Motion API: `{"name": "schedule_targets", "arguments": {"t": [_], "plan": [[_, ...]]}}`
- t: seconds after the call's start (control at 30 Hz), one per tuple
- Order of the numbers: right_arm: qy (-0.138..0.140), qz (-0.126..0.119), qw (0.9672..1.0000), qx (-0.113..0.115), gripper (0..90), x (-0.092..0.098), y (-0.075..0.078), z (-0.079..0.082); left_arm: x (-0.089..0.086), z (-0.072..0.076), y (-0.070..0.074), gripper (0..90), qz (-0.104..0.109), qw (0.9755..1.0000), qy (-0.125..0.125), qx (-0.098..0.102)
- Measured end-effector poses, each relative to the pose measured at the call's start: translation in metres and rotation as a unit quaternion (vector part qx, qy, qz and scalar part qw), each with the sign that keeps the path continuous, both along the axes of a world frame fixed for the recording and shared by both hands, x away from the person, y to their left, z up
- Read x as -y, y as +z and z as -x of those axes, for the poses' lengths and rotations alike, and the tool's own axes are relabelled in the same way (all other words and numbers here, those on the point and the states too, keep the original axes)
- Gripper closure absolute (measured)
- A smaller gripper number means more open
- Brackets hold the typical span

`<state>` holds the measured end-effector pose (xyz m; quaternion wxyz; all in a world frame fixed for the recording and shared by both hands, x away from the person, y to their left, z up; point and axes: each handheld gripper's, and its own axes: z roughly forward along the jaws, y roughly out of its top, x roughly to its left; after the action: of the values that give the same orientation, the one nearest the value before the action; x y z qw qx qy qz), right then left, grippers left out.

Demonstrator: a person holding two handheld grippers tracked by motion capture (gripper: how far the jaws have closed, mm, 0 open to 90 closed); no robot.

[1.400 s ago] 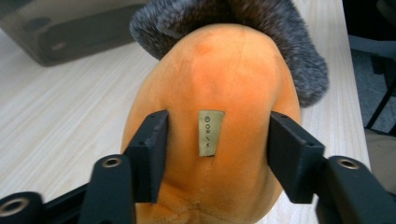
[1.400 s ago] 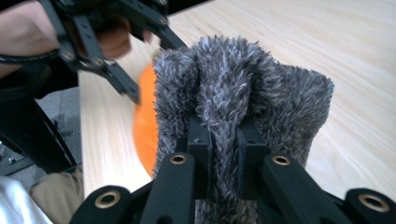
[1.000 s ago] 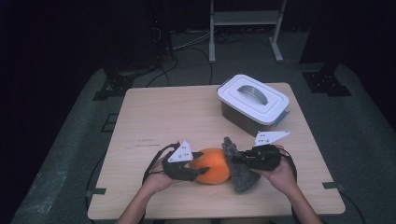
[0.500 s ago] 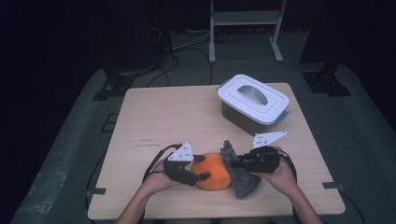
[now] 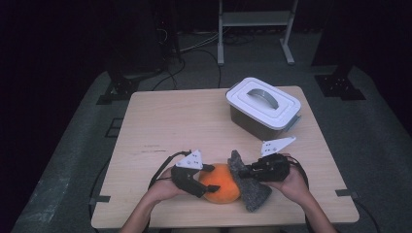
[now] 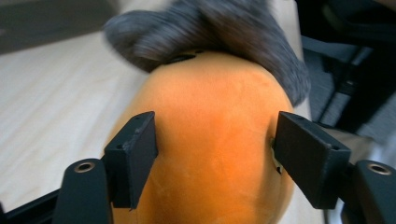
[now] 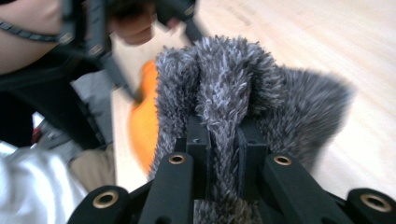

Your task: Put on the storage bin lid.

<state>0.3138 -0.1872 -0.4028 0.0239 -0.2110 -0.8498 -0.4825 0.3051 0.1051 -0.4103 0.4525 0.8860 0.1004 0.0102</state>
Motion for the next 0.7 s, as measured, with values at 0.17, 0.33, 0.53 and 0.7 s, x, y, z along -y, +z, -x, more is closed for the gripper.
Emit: {"name": "schedule_targets", "arguments": {"t": [0.17, 0.33, 0.53, 0.7], "plan": [[-0.001, 0.012, 0.9998, -0.016, 77.7, -0.001, -0.006, -0.002, 0.001, 0.001, 0.003, 24.8, 0.002, 1.0000, -0.005, 0.004], [0.038, 0.014, 0.9989, -0.025, 77.7, -0.007, -0.008, 0.001, 0.006, -0.002, -0.001, 10.9, -0.010, 0.9997, 0.021, -0.004], [0.041, 0.020, 0.9988, -0.019, 78.0, -0.009, -0.007, 0.003, 0.010, 0.002, -0.004, 33.8, -0.029, 0.9994, 0.013, 0.017], [0.007, 0.001, 0.9999, 0.008, 78.8, -0.004, 0.002, 0.002, 0.007, 0.006, 0.004, 48.1, -0.011, 0.9959, 0.029, 0.085]]}}
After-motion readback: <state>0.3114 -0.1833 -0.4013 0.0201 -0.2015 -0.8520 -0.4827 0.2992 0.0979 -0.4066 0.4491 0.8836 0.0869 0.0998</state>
